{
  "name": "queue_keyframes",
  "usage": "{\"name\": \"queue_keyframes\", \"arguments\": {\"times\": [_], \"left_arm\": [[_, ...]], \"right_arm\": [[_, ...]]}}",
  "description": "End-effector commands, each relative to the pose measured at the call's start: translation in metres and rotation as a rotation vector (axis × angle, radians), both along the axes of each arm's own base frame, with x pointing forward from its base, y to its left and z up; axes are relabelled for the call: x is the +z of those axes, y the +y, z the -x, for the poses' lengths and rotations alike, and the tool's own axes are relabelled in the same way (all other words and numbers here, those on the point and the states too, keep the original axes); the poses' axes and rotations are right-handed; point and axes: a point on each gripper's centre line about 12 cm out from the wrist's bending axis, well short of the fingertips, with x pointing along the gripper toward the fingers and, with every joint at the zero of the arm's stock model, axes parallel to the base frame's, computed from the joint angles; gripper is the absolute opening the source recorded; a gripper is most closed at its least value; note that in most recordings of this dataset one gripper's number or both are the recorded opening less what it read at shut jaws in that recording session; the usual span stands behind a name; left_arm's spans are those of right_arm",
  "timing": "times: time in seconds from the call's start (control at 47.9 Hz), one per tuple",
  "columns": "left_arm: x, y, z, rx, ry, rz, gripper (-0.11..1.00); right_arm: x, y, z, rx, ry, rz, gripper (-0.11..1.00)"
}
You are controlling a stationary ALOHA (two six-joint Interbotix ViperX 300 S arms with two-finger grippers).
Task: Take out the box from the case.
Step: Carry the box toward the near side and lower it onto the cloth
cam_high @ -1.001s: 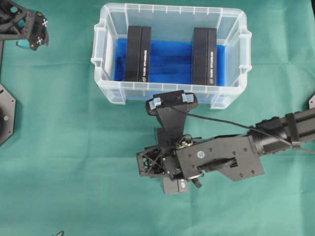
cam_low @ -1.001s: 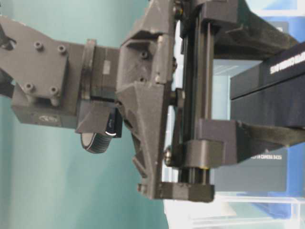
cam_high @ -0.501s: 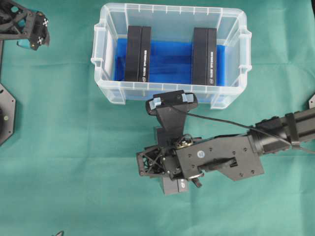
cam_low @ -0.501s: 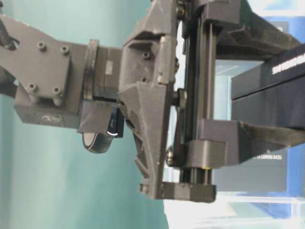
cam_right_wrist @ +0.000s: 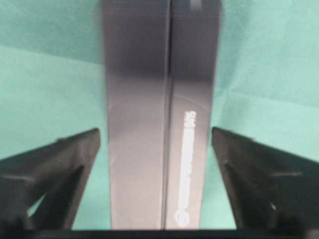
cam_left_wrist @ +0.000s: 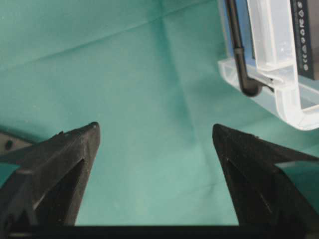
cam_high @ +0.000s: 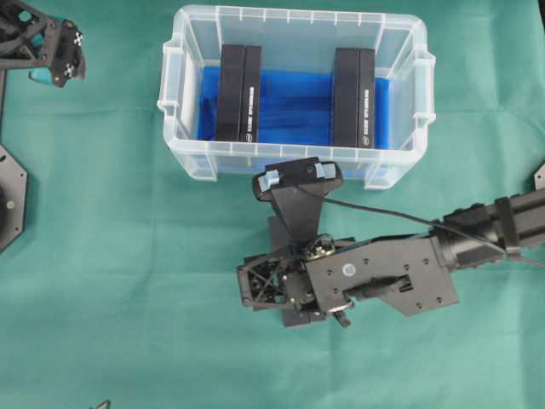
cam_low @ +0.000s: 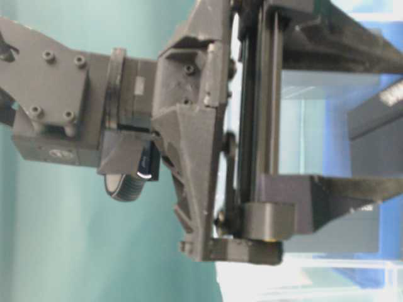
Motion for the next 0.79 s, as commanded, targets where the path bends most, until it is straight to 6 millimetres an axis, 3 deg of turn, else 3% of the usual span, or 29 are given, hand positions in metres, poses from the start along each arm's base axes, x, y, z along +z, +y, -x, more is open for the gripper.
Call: {"name": "queue_keyframes", "arguments": {"times": [0.0,0.417,0.772], "left_arm": [[0.005,0.0,0.001,0.003,-0.019,-0.01,0.93],[0.006,-0.001,0.002,0.004,-0.021,-0.01,0.93],[0.006,-0.001,0.002,0.006,-0.023,-0.01,0.93]], "right_arm": [[0.019,0.001,0.0,0.003,-0.037,-0.004,0.96],[0.029,0.0,0.002,0.001,-0.052,-0.007,0.95],[0.087,-0.006,0.006,-0.019,-0.098,-0.006,0.94]]}}
